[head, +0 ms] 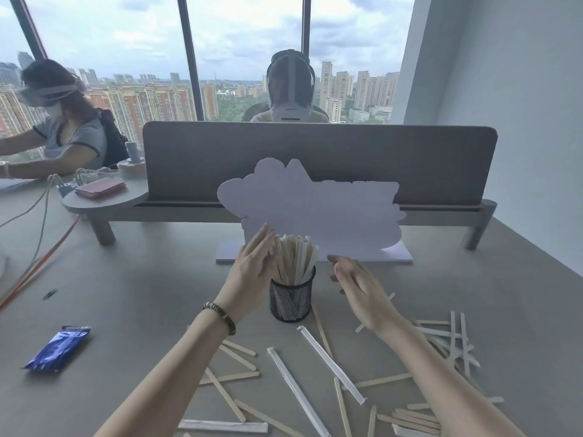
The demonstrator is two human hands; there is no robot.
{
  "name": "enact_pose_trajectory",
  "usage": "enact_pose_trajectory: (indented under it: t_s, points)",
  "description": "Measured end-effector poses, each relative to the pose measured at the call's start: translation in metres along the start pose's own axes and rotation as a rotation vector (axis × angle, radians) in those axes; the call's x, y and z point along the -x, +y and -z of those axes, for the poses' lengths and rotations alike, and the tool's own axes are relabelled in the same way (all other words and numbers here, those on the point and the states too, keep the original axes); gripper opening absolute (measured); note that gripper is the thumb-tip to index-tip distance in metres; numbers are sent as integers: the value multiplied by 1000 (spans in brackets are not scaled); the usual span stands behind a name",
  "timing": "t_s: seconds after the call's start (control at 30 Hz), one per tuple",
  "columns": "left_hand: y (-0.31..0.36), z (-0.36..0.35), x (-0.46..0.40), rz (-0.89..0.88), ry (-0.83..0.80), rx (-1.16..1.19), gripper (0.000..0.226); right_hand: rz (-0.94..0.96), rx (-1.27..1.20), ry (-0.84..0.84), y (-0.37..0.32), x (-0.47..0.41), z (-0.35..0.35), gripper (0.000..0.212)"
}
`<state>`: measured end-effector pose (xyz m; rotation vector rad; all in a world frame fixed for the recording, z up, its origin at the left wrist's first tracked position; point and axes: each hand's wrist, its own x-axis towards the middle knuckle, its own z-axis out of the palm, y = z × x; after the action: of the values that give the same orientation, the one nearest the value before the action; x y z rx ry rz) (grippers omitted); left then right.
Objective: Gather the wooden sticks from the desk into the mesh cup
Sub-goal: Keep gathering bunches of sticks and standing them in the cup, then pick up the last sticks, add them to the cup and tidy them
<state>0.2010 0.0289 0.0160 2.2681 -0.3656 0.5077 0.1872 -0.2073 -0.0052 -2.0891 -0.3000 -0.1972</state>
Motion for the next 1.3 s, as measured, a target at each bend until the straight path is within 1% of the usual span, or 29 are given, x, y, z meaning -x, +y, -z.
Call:
enact_pose_trajectory:
  t_s: [0.1,0.2,0.27,0.33,0.43,0.5,0.53,0.57,0.67,0.7,0.77,0.83,0.9,1.03,1.07,1.1,1.13,1.17,1.2,1.27,1.3]
  points:
    - [-2,-3,3,-32,-46,-13,46,-13,-13,-16,2,2,-2,63]
    - [-1,-2,4,-10,-70,3,47,-17,-16,-10,3,3,-2,50]
    - [2,-1,6,6,-119,17,53,-35,21,11,2,4,-1,41]
    - [3,1,11,40,-165,90,62,-82,113,24,4,3,3,35]
    - [2,8,21,134,-159,245,72,-196,354,-32,14,6,15,40]
    - [0,10,26,240,-118,298,68,-289,555,-65,22,12,24,41]
    - [-5,11,28,298,-100,276,62,-323,634,-85,25,16,28,41]
    - [-11,12,32,358,-121,219,56,-356,689,-117,30,19,31,42]
    - [-31,13,45,531,-244,15,41,-396,750,-244,40,32,35,49]
    - [-34,15,49,591,-295,-29,39,-379,756,-270,43,36,35,49]
    - [-29,14,59,644,-364,-96,45,-346,787,-285,45,46,32,52]
    - [-15,13,69,640,-426,-201,45,-360,785,-287,39,55,30,59]
    - [-8,12,79,589,-485,-289,51,-383,751,-306,33,63,27,63]
    - [-4,12,98,590,-516,-196,76,-314,583,-344,17,82,26,66]
    - [0,13,102,587,-531,-185,86,-286,545,-336,14,87,28,66]
    - [3,13,105,588,-555,-182,96,-267,521,-310,11,93,31,68]
    - [8,16,108,568,-593,-214,101,-256,520,-267,8,98,35,72]
    - [12,20,110,525,-650,-280,99,-260,545,-216,6,102,40,74]
    - [16,25,113,464,-714,-390,96,-278,588,-168,5,107,44,72]
    - [18,39,115,376,-797,-554,95,-374,694,-93,6,113,53,65]
    - [17,45,118,376,-832,-594,96,-446,738,-80,6,117,57,65]
